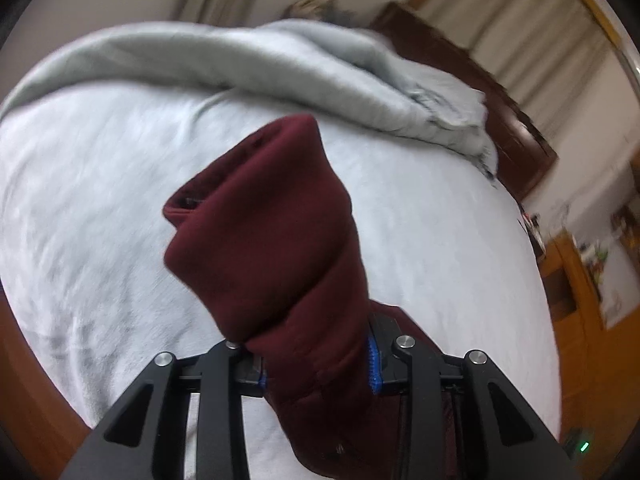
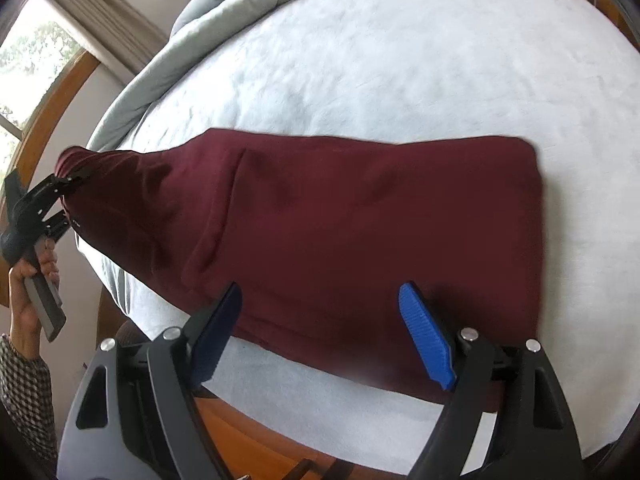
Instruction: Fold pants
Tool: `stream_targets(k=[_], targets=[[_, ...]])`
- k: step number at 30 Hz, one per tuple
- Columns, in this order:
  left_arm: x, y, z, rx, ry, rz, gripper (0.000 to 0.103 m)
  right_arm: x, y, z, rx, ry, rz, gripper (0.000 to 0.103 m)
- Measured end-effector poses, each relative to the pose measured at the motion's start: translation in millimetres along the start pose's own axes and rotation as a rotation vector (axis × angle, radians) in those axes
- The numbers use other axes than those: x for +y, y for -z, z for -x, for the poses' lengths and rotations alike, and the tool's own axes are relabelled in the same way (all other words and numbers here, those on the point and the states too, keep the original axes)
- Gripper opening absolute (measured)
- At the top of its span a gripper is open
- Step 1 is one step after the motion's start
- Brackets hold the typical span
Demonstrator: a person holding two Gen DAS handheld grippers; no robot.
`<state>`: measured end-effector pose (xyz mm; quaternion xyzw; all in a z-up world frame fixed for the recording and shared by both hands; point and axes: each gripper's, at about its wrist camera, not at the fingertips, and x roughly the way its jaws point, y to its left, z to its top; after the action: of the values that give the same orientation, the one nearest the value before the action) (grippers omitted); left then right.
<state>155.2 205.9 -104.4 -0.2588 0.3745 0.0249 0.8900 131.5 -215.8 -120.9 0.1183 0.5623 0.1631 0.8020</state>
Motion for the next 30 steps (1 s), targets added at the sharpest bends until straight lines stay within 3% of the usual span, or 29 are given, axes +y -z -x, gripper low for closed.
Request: stream_targets(k=[2,3,8,11,14,17,19,21,24,27,30], targets=[[-28.2,3.6,10.7,-0.035,0.031,-0.102,0.031,-6.1,0.7,8.8,-0.016,0.001,-0.015,0.081],[-45.3,6.6,14.9,-0.044,0.070,-0.159,0.022,-10.8,1.3,14.2,-0.026,-0.011,-0.030,0.081],[-130.9,31.3,28.0,-0.037,0.201,-0.382,0.022,-22.8,3.2,25.5,-0.048,-0.021,-0.058,0.081],[-155.6,47.3,16.0,0.016,0.228,-0.406,0.024,-26.7,7.9,27.8,-0.048,-0.037,-0.080,0.081],[-147.3,55.6,0.2,0.078,0.211,-0.329,0.024,-27.8,11.0,29.7,-0.044,-0.045,-0.072,0.081],[-119.9,62.1,-6.6,0.084,0.142,-0.257,0.025,-26.7,12.2,28.2,-0.034,-0.038,-0.055,0.081],[-97.7,62.4,-5.8,0.077,0.107,-0.211,0.036,-27.6,12.5,24.6,-0.025,-0.043,-0.062,0.081],[-66.5,60.1,1.6,0.035,0.068,-0.150,0.039,-28.3,12.8,21.1,-0.019,-0.053,-0.073,0.081],[-21.9,54.2,13.5,-0.002,0.017,-0.041,0.051,-22.6,11.9,15.2,-0.008,-0.062,-0.063,0.081],[25.4,49.7,14.2,0.009,-0.036,0.096,0.051,-11.7,7.9,9.5,0.005,-0.066,-0.039,0.081],[64.8,42.6,12.4,0.023,-0.074,0.204,0.051,3.2,-4.6,4.2,0.014,-0.142,-0.033,0.081]])
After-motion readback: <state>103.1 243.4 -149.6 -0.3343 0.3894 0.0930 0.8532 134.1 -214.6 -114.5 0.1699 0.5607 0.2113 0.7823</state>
